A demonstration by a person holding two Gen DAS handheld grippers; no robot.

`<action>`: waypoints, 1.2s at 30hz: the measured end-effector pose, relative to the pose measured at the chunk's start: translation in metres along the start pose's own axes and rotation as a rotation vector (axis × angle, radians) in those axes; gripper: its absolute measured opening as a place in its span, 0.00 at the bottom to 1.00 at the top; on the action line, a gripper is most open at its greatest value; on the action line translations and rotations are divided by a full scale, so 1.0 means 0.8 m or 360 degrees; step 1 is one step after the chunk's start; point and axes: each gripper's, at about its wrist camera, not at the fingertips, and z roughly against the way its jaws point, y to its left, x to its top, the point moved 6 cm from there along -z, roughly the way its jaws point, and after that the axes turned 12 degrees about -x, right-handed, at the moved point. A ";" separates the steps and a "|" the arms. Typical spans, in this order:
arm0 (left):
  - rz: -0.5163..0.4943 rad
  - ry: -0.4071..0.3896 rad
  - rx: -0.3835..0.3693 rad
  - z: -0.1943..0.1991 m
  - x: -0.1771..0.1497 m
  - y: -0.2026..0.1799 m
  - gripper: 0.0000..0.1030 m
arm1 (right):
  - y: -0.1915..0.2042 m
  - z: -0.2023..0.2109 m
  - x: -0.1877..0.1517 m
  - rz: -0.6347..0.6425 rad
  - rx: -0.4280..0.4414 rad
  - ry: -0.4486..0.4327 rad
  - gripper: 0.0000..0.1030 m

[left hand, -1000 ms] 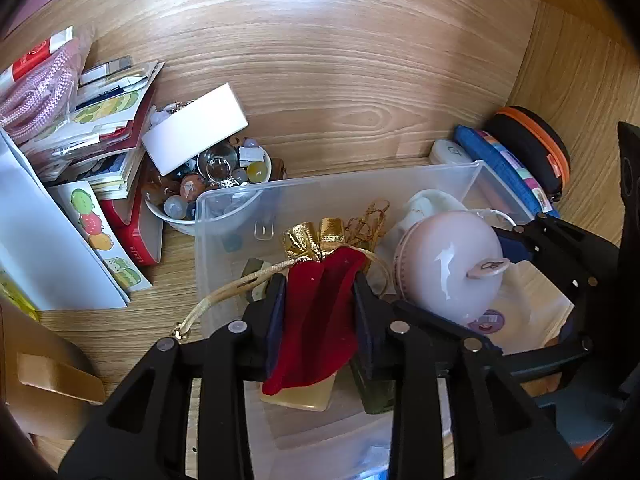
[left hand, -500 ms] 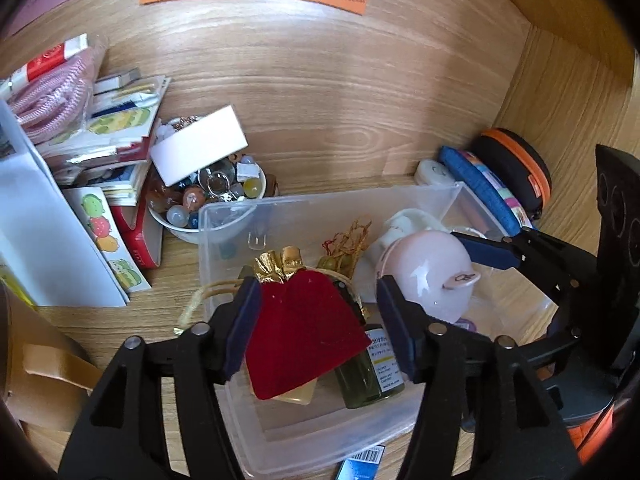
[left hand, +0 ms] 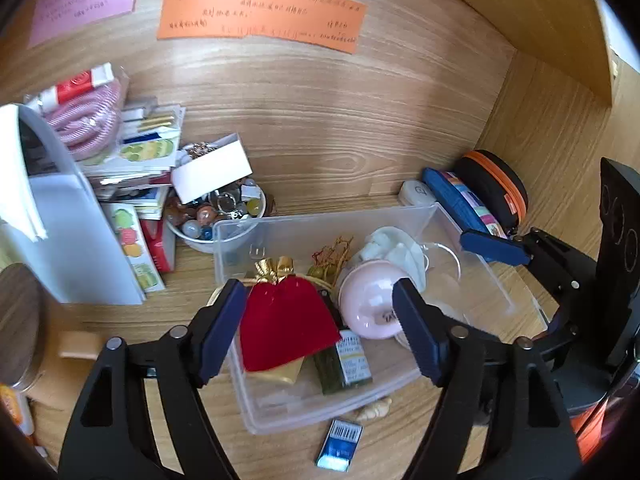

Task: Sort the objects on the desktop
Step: 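Open both grippers to release the pouch and pink ball into the bin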

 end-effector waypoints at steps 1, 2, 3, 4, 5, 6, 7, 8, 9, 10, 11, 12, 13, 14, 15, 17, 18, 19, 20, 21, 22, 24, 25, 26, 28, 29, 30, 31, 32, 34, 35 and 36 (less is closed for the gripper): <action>-0.0011 -0.0007 0.0019 0.006 -0.002 -0.003 0.79 | 0.000 0.006 -0.001 -0.0001 -0.0013 -0.0006 0.79; -0.0020 -0.0015 0.0037 0.011 -0.003 -0.004 0.82 | 0.000 0.010 -0.002 -0.0003 -0.0020 -0.0010 0.79; -0.0027 -0.0025 0.0055 0.017 -0.005 -0.006 0.84 | -0.001 0.018 -0.004 -0.0011 -0.0024 -0.0019 0.79; -0.0034 -0.0036 0.0073 0.024 -0.008 -0.007 0.85 | 0.000 0.022 -0.006 -0.0017 -0.0024 -0.0022 0.79; -0.0043 -0.0046 0.0092 0.030 -0.010 -0.009 0.86 | 0.000 0.028 -0.008 -0.0023 -0.0031 -0.0023 0.79; -0.0051 -0.0054 0.0114 0.035 -0.012 -0.010 0.87 | 0.000 0.033 -0.011 -0.0028 -0.0041 -0.0028 0.79; -0.0061 -0.0064 0.0144 0.040 -0.015 -0.011 0.88 | -0.001 0.038 -0.013 -0.0031 -0.0052 -0.0034 0.79; -0.0078 -0.0073 0.0179 0.046 -0.018 -0.013 0.89 | -0.002 0.043 -0.016 -0.0033 -0.0062 -0.0039 0.79; -0.0088 -0.0078 0.0199 0.049 -0.021 -0.014 0.89 | -0.001 0.048 -0.018 -0.0036 -0.0075 -0.0047 0.79; -0.0099 -0.0082 0.0222 0.055 -0.026 -0.015 0.90 | -0.002 0.053 -0.022 -0.0041 -0.0085 -0.0057 0.79; -0.0106 -0.0083 0.0234 0.058 -0.031 -0.017 0.90 | -0.002 0.057 -0.025 -0.0045 -0.0093 -0.0063 0.79; -0.0113 -0.0079 0.0241 0.061 -0.036 -0.018 0.90 | -0.001 0.062 -0.029 -0.0052 -0.0098 -0.0073 0.79; -0.0117 -0.0075 0.0245 0.062 -0.041 -0.019 0.90 | -0.001 0.065 -0.034 -0.0059 -0.0096 -0.0077 0.79; -0.0120 -0.0069 0.0250 0.063 -0.046 -0.019 0.90 | 0.000 0.068 -0.037 -0.0063 -0.0093 -0.0078 0.79; -0.0122 -0.0063 0.0255 0.064 -0.052 -0.019 0.90 | 0.002 0.071 -0.041 -0.0066 -0.0088 -0.0081 0.79; -0.0129 -0.0037 0.0260 0.063 -0.066 -0.019 0.90 | 0.006 0.076 -0.051 -0.0061 -0.0078 -0.0084 0.78; -0.0130 -0.0020 0.0263 0.062 -0.074 -0.018 0.90 | 0.009 0.077 -0.056 -0.0059 -0.0067 -0.0084 0.78; -0.0131 -0.0005 0.0263 0.060 -0.080 -0.019 0.90 | 0.012 0.077 -0.061 -0.0058 -0.0049 -0.0079 0.78; -0.0132 0.0014 0.0262 0.058 -0.087 -0.018 0.90 | 0.014 0.077 -0.064 -0.0058 -0.0039 -0.0074 0.78; -0.0136 0.0035 0.0262 0.055 -0.095 -0.018 0.90 | 0.017 0.076 -0.069 -0.0056 -0.0026 -0.0067 0.78; -0.0140 0.0048 0.0263 0.054 -0.102 -0.017 0.90 | 0.021 0.074 -0.074 -0.0051 -0.0010 -0.0056 0.76; -0.0144 0.0076 0.0267 0.051 -0.116 -0.015 0.90 | 0.030 0.068 -0.084 -0.0034 0.0019 -0.0022 0.72; -0.0145 0.0092 0.0265 0.048 -0.124 -0.014 0.90 | 0.034 0.065 -0.089 -0.0026 0.0037 -0.0007 0.68; -0.0144 0.0103 0.0265 0.047 -0.130 -0.013 0.90 | 0.037 0.060 -0.093 -0.0016 0.0056 0.0012 0.64; -0.0133 0.0132 0.0263 0.043 -0.141 -0.009 0.90 | 0.048 0.047 -0.103 0.0015 0.0097 0.0070 0.58; -0.0131 0.0144 0.0254 0.042 -0.146 -0.008 0.90 | 0.053 0.039 -0.107 0.0034 0.0112 0.0097 0.54; -0.0133 0.0157 0.0241 0.041 -0.151 -0.008 0.90 | 0.058 0.032 -0.110 0.0052 0.0122 0.0121 0.51; -0.0132 0.0165 0.0229 0.040 -0.155 -0.007 0.90 | 0.061 0.027 -0.113 0.0064 0.0129 0.0140 0.47; -0.0131 0.0174 0.0222 0.039 -0.159 -0.006 0.90 | 0.063 0.021 -0.115 0.0075 0.0139 0.0160 0.43; -0.0131 0.0193 0.0211 0.037 -0.165 -0.004 0.90 | 0.069 0.007 -0.117 0.0104 0.0150 0.0204 0.41; -0.0130 0.0199 0.0207 0.037 -0.166 -0.003 0.90 | 0.072 0.000 -0.118 0.0124 0.0158 0.0226 0.40; -0.0127 0.0205 0.0200 0.036 -0.168 -0.002 0.90 | 0.073 -0.003 -0.119 0.0133 0.0167 0.0236 0.39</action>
